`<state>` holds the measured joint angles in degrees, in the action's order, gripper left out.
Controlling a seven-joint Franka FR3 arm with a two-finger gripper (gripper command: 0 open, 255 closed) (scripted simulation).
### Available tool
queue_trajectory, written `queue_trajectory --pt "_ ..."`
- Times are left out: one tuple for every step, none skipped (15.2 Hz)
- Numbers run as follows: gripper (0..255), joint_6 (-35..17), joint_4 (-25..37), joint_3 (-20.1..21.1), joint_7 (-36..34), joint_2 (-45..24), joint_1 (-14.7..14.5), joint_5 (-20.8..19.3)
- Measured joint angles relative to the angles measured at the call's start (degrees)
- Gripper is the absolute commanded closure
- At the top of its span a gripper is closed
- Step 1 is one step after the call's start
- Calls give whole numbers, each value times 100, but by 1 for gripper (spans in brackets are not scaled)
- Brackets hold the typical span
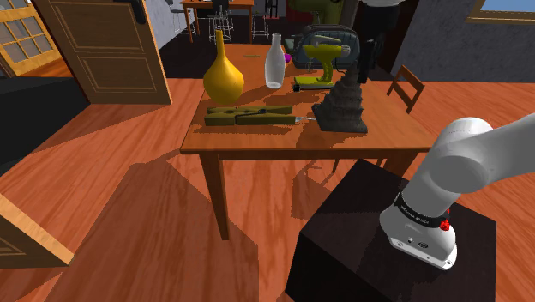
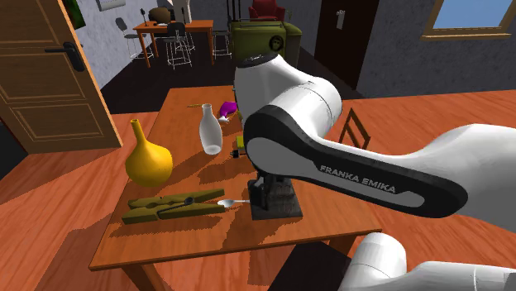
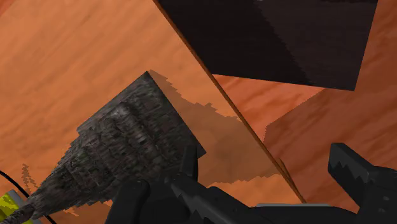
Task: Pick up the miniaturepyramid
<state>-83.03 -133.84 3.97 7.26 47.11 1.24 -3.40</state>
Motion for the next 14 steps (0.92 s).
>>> queue_trajectory --pt "0 0 0 0 0 0 0 0" --pt "0 -37 53 -28 -65 -94 57 6" --pt "0 -116 104 -79 -158 -234 145 7" --pt "0 -191 191 -119 -289 -408 239 29" --pt "0 -284 267 -174 -420 -587 342 44" --pt "0 -375 357 -233 -554 -779 446 62" --pt "0 -461 439 -298 -685 -957 549 78" --pt "0 -570 534 -373 -807 -1170 654 92" --pt "0 -634 630 -437 -942 -1342 750 117" --pt "0 -685 741 -501 -1076 -1511 843 146" --pt "0 -743 847 -582 -1192 -1683 939 169" --pt "0 -769 947 -644 -1329 -1818 1024 206" --pt "0 -838 1031 -736 -1431 -1978 1120 229" --pt "0 -923 1065 -802 -1565 -2107 1202 271"
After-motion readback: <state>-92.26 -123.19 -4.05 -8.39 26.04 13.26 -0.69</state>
